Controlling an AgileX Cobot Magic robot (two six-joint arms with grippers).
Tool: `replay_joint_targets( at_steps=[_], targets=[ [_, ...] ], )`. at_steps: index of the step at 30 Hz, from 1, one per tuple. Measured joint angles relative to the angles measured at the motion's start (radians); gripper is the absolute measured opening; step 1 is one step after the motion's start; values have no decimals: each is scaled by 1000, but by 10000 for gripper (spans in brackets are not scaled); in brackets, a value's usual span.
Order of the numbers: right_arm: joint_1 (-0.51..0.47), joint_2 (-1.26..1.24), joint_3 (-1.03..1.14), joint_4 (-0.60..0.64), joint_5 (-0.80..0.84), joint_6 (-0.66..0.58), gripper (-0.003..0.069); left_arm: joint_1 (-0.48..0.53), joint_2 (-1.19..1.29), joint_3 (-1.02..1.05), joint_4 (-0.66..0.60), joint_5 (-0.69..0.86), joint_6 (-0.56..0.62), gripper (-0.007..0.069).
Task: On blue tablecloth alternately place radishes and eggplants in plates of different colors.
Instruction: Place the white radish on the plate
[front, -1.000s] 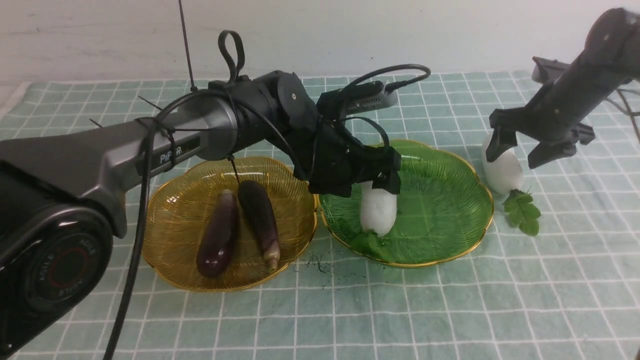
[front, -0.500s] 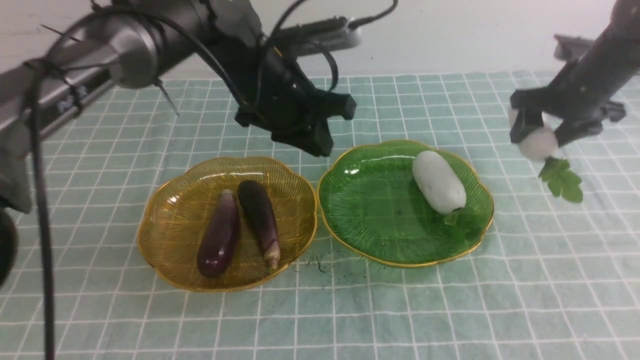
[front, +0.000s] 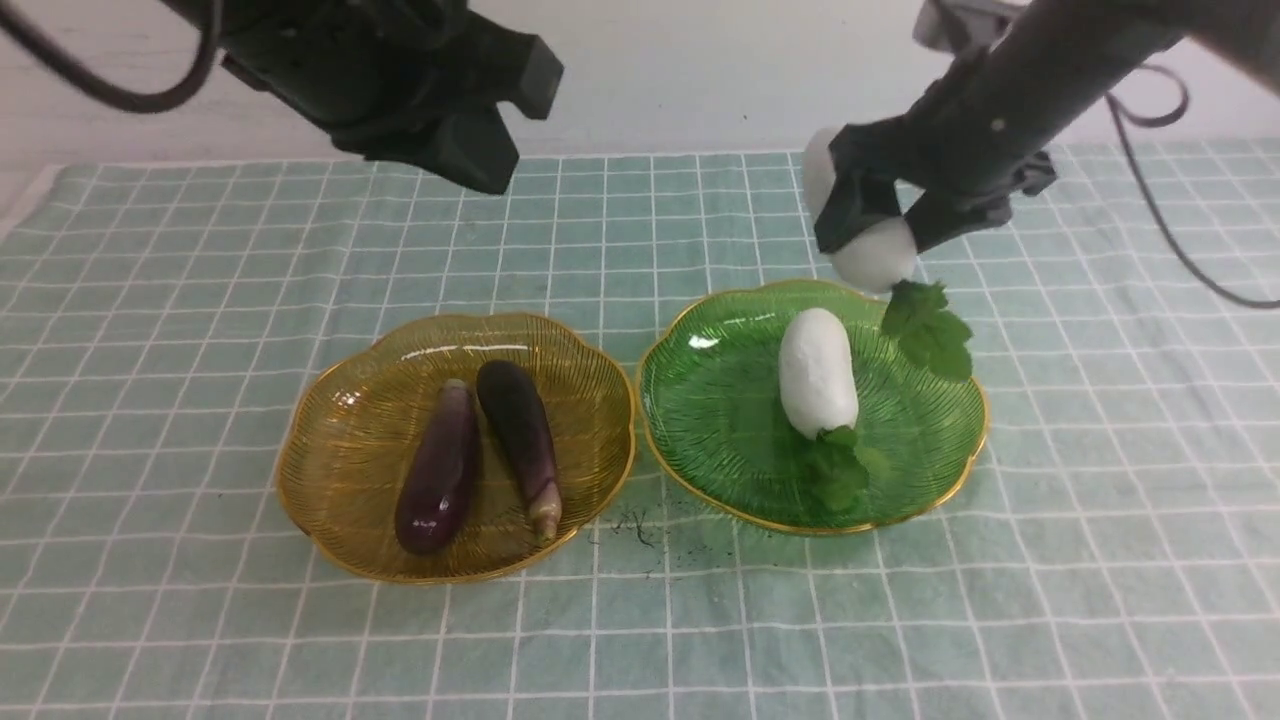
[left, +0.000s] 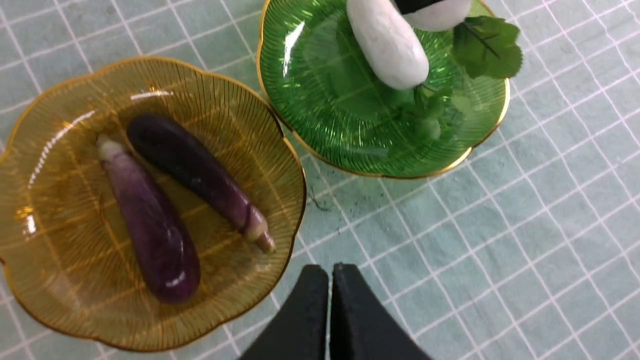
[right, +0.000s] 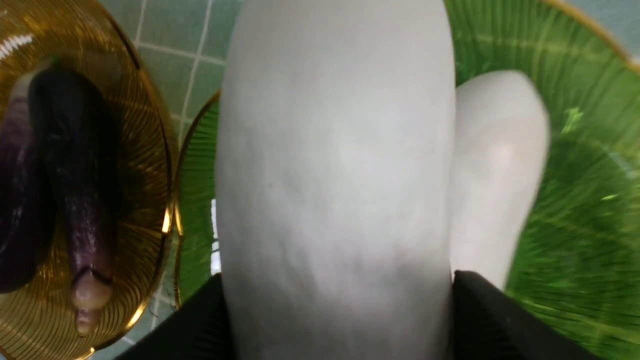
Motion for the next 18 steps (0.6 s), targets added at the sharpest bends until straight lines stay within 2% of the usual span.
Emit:
replay_joint_targets(
  at_steps=[4, 9, 13, 18],
  targets=[
    [32, 43, 0, 5, -1, 18, 487, 0, -110, 150, 1, -55, 0, -8],
    [38, 72, 0, -6, -2, 103, 554, 0, -215, 272, 3, -84, -1, -8],
    [38, 72, -20, -28, -1, 117, 594, 0, -258, 315, 3, -96, -7, -8],
    [38, 47, -60, -68, -4, 122, 602, 0, -273, 328, 3, -99, -17, -8]
  ],
)
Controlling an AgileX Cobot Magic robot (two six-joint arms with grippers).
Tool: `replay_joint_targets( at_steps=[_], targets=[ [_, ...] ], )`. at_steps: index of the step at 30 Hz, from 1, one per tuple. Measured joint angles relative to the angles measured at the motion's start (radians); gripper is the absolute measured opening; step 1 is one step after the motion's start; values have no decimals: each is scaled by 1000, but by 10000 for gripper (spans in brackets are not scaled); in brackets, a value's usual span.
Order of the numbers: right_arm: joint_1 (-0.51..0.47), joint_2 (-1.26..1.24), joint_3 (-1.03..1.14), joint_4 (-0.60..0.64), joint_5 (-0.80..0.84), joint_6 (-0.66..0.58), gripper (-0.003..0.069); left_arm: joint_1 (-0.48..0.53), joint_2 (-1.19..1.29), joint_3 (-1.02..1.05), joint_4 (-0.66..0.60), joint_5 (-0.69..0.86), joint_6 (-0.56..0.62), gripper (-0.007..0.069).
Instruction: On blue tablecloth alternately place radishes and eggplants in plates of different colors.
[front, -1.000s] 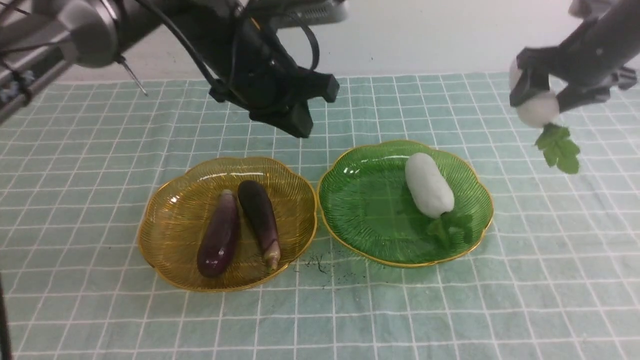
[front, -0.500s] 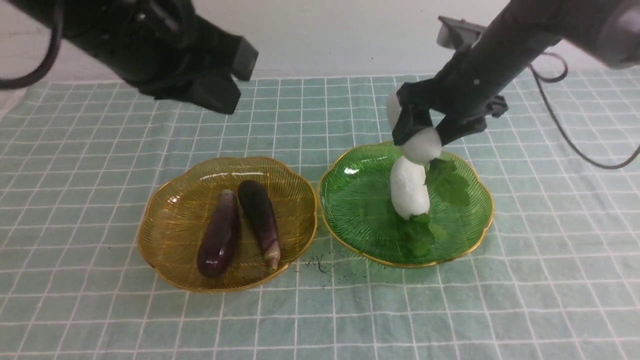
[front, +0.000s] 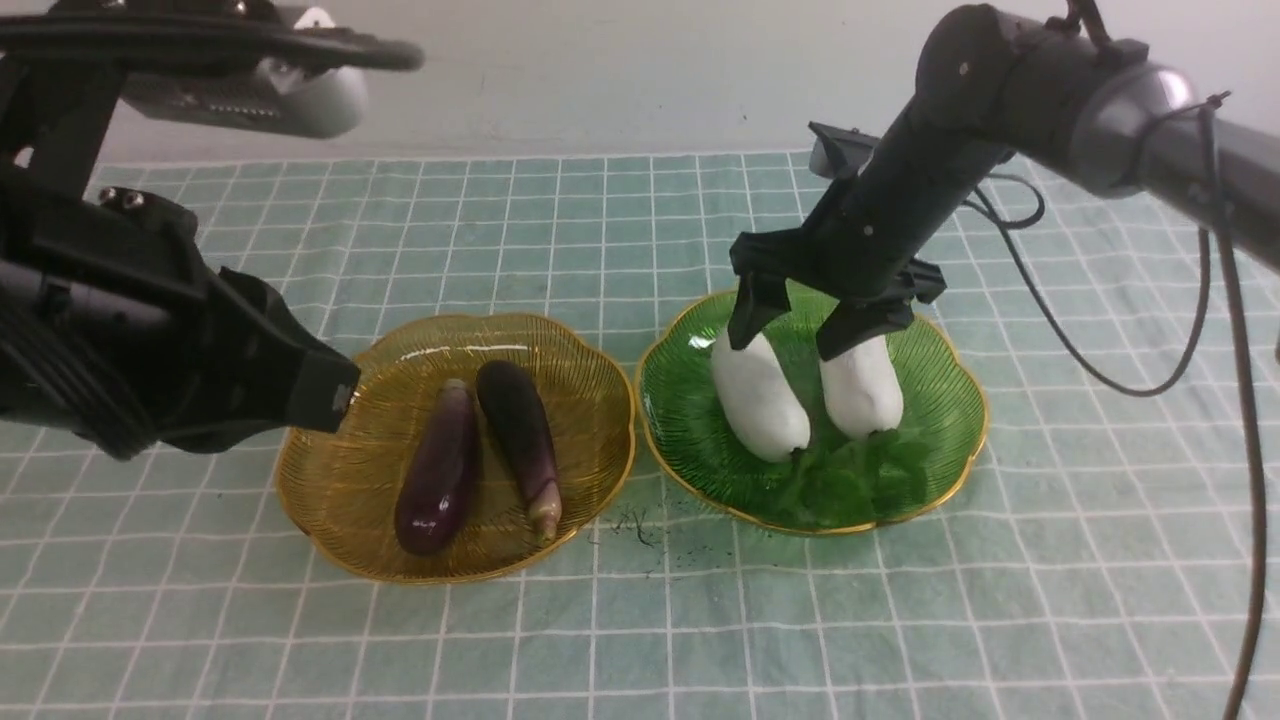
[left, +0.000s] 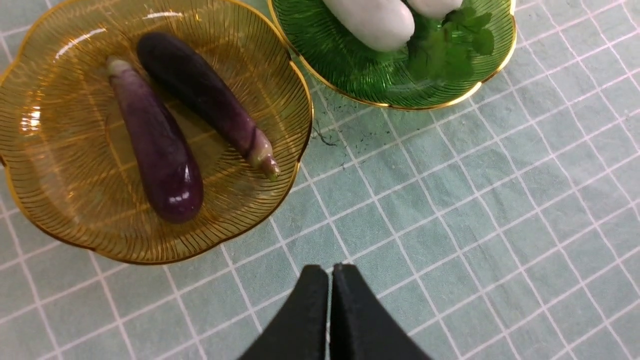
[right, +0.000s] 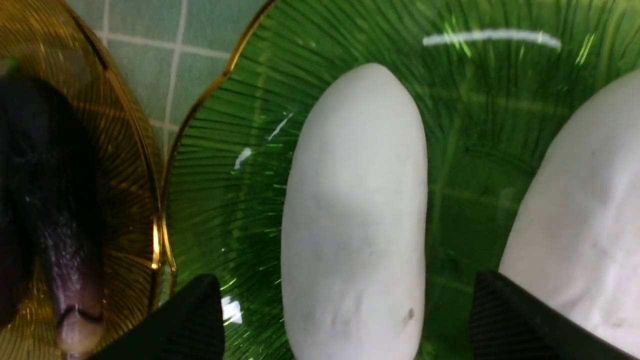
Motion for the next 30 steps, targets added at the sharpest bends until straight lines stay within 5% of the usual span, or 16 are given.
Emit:
replay_joint_targets(
  at_steps=[6, 15, 19, 24, 30],
  targets=[
    [0, -262, 30, -58, 4, -56, 501, 0, -40, 10, 0, 24, -11, -8],
    [0, -1034, 453, -264, -73, -66, 25, 0, -191, 186, 1, -66, -45, -8],
    [0, -1312, 740, -288, -340, -68, -8, 0, -235, 270, 1, -170, -46, -8],
    [0, -1937, 1380, -291, -1013, -68, -13, 0, -256, 356, 0, -322, -47, -8],
    [0, -2238, 1604, -294, -1098, -68, -13, 0, -213, 364, -4, -378, -49, -8]
  ],
)
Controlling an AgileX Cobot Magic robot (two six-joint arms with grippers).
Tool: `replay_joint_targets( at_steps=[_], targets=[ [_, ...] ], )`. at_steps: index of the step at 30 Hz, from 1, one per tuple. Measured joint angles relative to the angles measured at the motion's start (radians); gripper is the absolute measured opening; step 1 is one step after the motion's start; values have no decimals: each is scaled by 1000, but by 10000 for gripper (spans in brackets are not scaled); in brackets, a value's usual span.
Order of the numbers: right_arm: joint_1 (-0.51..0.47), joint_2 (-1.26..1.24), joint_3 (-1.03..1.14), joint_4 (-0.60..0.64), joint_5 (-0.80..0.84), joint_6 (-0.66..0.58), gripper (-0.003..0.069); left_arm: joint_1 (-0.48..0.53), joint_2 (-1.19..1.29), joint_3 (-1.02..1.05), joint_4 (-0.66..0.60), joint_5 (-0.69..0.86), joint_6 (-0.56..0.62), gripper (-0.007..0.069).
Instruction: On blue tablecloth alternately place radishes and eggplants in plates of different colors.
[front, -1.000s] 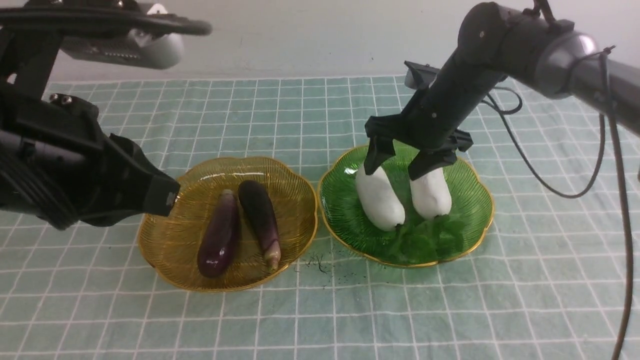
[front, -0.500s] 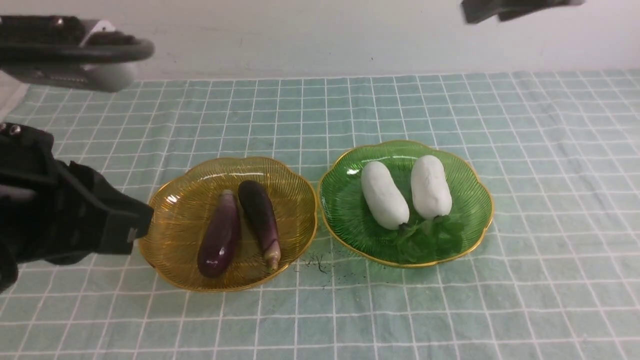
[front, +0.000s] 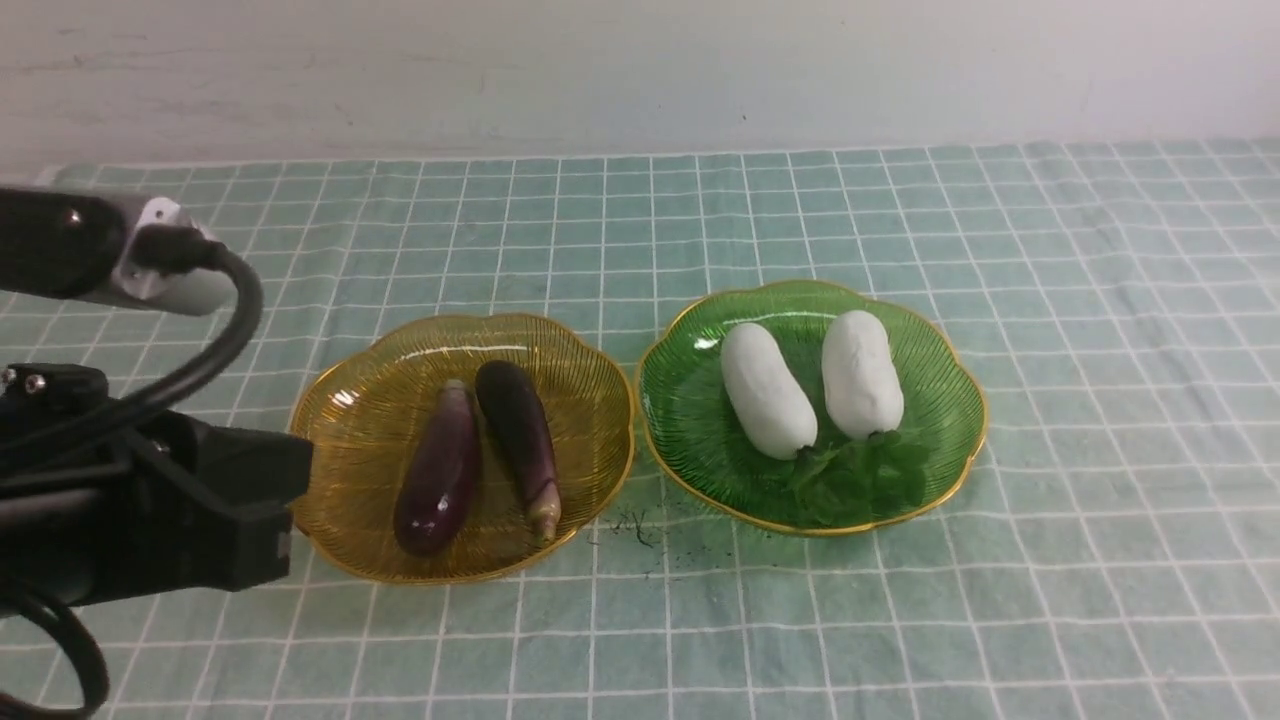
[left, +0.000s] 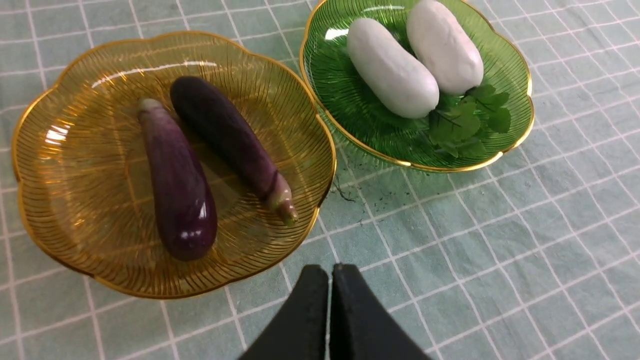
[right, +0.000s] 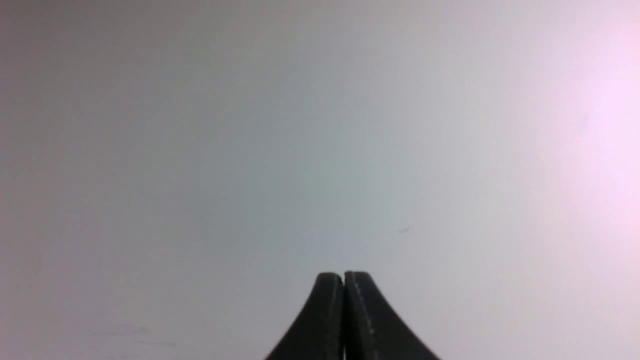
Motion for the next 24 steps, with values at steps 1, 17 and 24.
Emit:
replay_joint_targets(
  at_steps=[1, 17, 24],
  targets=[
    [0, -3, 4, -4, 11, 0, -13, 0, 4, 0, -4, -2, 0, -8],
    [-1, -2, 12, -46, 49, 0, -13, 0, -408, 134, 21, -81, 82, -8],
    [-1, -2, 12, -46, 50, 0, -13, 0, -577, 218, 22, -93, 83, -8]
  ],
)
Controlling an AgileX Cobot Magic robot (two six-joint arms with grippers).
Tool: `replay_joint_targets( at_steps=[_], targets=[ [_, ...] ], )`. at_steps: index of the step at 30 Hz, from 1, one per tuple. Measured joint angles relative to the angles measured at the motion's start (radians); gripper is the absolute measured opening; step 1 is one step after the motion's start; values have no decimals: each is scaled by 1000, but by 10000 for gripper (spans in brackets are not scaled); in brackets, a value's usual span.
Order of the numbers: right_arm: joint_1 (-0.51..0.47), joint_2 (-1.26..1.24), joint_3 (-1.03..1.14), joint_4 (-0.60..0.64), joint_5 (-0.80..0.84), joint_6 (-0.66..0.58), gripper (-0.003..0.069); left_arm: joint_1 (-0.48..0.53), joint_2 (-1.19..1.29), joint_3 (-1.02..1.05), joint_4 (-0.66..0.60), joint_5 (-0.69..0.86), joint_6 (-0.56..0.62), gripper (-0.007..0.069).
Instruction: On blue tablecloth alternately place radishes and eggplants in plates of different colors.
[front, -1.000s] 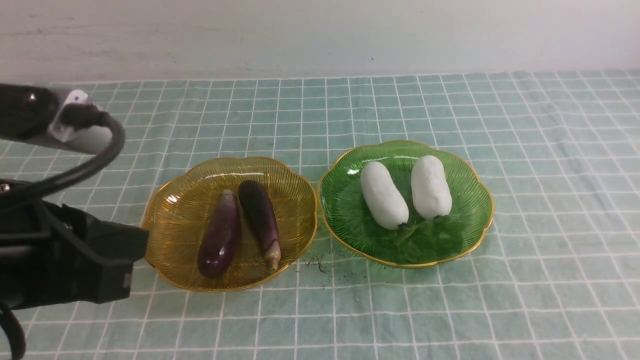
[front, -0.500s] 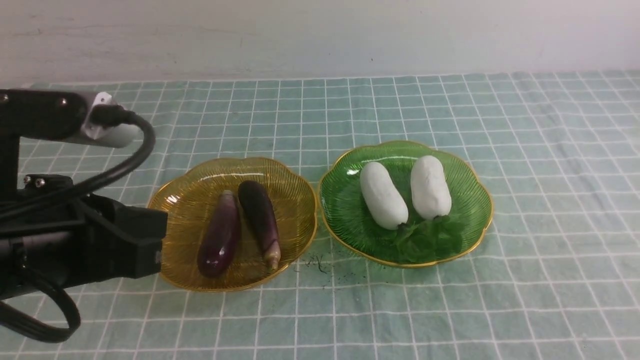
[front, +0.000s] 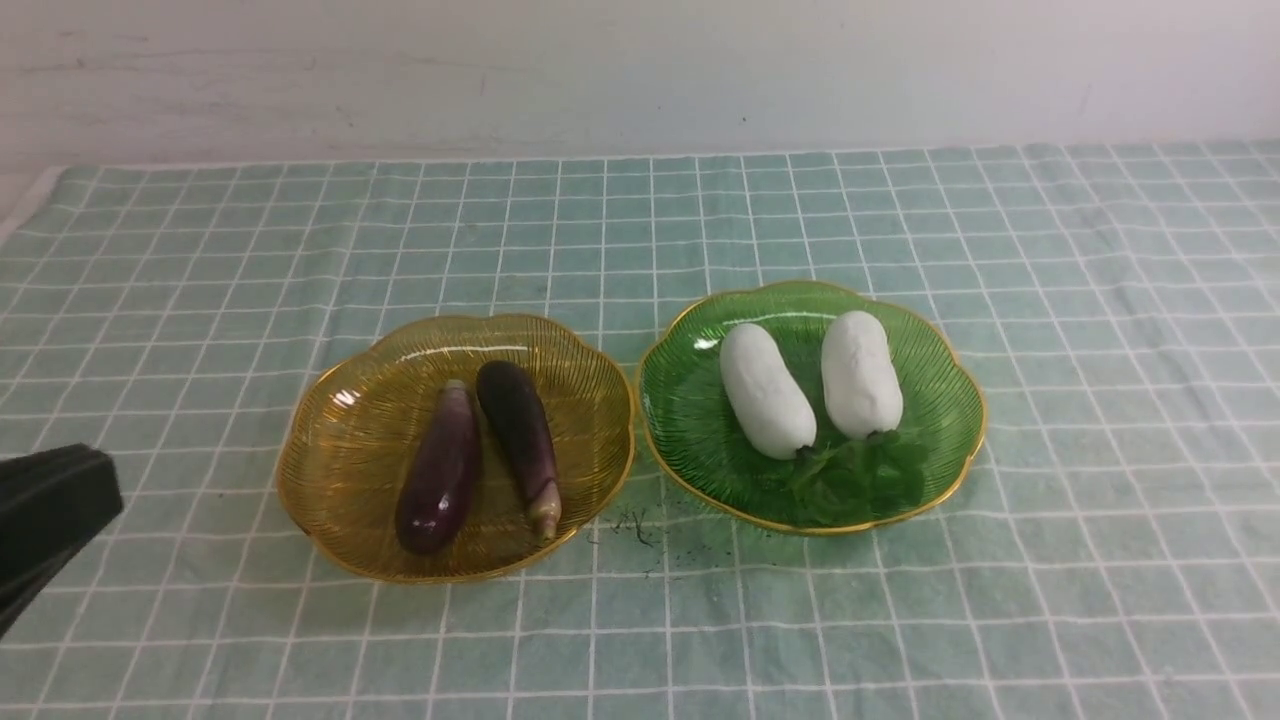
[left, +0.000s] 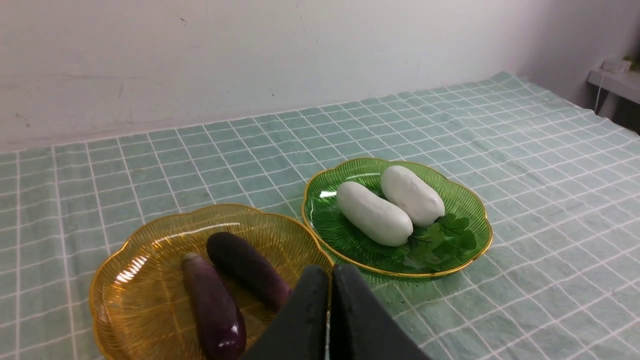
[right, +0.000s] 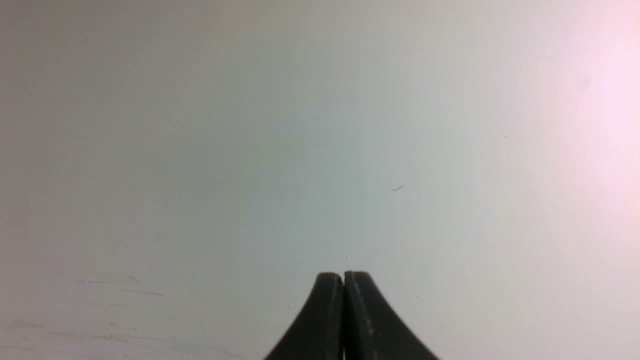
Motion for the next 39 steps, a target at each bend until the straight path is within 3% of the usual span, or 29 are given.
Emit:
replay_joint_targets(
  at_steps=[16, 28, 39],
  targets=[
    [0, 0, 0, 0, 1, 0, -13, 6, -38, 49, 79, -20, 15, -8],
    [0, 0, 0, 0, 2, -4, -13, 269, -288, 526, 132, -271, 10, -8],
    [0, 0, 0, 0, 7, -7, -13, 296, -292, 637, 153, -223, 10, -8]
  ],
)
